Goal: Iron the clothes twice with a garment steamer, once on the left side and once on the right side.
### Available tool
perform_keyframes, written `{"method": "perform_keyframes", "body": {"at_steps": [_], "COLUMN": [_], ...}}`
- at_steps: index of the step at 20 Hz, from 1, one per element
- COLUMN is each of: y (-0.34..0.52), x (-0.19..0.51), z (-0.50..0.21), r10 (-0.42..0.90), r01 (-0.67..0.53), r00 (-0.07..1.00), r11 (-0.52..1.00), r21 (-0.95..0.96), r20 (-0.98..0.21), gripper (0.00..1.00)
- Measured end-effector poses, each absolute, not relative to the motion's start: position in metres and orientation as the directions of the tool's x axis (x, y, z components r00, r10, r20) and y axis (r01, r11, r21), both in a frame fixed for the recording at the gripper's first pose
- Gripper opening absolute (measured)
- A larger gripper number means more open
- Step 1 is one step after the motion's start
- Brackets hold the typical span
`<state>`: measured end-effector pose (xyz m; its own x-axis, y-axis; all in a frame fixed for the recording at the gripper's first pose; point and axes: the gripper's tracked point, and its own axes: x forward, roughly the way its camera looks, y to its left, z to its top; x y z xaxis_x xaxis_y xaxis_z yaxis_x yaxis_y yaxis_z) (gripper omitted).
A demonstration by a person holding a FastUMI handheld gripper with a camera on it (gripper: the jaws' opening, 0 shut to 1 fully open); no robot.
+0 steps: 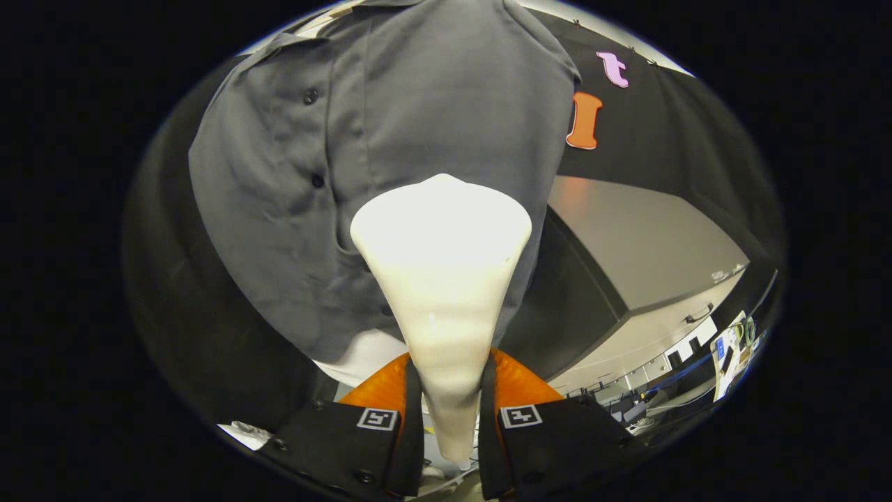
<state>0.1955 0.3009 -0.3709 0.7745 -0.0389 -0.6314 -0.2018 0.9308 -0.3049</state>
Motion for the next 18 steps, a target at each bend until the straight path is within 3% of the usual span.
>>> {"method": "perform_keyframes", "body": {"at_steps": [18], "y": [0.478], "x": [0.196], "z": [-0.242], "r10": [0.179], "r01": [-0.341], "r00": [0.862], "r11": [0.897], "r21": [-0.282], "r20": [-0.474], "gripper": [0.4]}}
